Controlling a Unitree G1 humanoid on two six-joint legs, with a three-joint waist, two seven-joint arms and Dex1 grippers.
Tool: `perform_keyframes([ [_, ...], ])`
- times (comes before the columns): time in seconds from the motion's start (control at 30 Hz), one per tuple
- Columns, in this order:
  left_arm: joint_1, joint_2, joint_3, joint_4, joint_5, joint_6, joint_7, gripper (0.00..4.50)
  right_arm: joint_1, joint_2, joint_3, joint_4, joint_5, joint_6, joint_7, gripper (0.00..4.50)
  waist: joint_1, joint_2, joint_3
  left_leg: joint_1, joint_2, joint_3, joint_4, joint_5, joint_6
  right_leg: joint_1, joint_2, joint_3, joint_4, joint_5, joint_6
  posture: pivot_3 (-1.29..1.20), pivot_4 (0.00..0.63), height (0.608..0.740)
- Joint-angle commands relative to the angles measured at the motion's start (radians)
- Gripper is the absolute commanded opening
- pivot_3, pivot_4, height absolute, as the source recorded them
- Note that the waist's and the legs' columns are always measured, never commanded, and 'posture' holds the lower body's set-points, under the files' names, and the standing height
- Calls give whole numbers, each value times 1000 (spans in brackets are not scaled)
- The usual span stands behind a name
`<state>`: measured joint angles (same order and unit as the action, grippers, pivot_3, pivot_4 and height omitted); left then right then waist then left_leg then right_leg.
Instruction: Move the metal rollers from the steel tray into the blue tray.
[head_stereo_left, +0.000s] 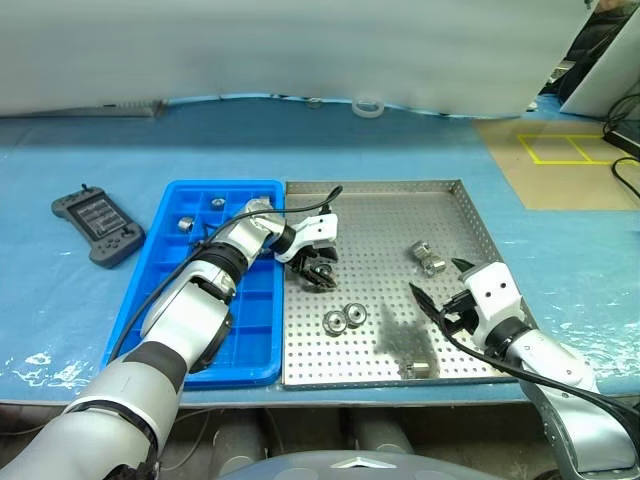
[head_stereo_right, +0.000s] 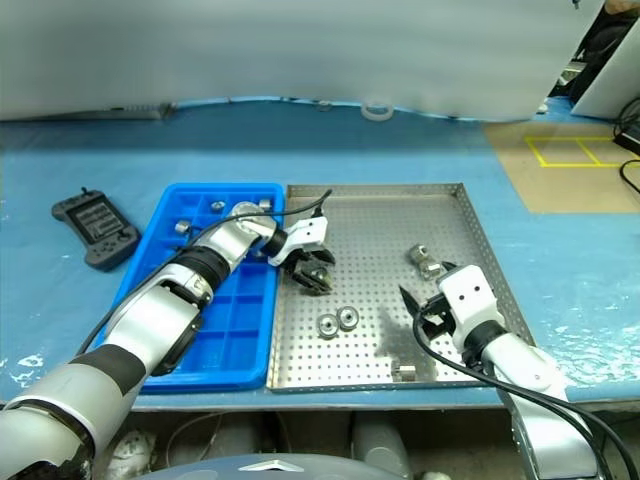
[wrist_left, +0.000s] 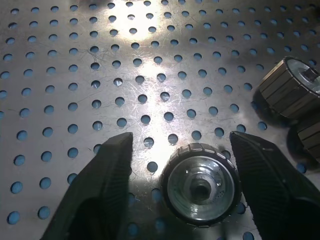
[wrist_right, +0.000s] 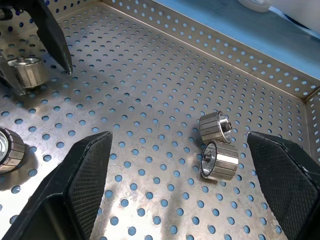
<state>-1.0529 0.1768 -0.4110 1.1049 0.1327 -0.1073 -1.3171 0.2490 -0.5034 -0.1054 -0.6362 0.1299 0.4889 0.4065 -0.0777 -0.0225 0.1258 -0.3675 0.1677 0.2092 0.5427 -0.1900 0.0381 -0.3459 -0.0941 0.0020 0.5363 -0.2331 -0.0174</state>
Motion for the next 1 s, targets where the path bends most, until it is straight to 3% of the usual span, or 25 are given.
perform_keyframes([
  [0.03,5,5,19,12,4,-10,-29,2405,-26,-1,-5,-29,-12,0,-13,4500,0,0,0,0,0,0,0,0,0,0,0,0,0,0,0,-468,150,740],
  [0.13,4,11,20,17,22,-8,-11,1717,-38,-1,-3,-24,-15,2,-13,4500,0,0,0,-1,0,0,-1,0,0,-1,0,0,0,0,0,-468,150,740],
  [0.37,6,25,37,13,20,-17,-22,1720,-45,2,7,-5,-19,-11,-14,4500,-2,0,0,-1,0,0,-2,0,0,-2,0,0,-1,0,0,-458,150,740],
  [0.57,-8,26,128,-70,-72,15,-69,1720,-65,10,-17,-16,27,-3,5,4500,-13,0,1,-3,0,0,-2,0,0,-4,0,0,-1,0,-1,-446,150,740],
  [0.77,48,65,222,-373,-239,198,-177,1720,-118,-62,-85,-68,244,96,165,4500,-3,1,2,-7,0,0,-2,0,2,-6,0,-1,0,0,-3,-390,150,740],
  [1.0,190,157,285,-740,-345,433,-83,1720,-321,-151,-4,-26,341,164,276,4500,15,3,4,-6,0,0,-2,0,2,-6,0,-1,1,-1,-6,-245,150,740],
])
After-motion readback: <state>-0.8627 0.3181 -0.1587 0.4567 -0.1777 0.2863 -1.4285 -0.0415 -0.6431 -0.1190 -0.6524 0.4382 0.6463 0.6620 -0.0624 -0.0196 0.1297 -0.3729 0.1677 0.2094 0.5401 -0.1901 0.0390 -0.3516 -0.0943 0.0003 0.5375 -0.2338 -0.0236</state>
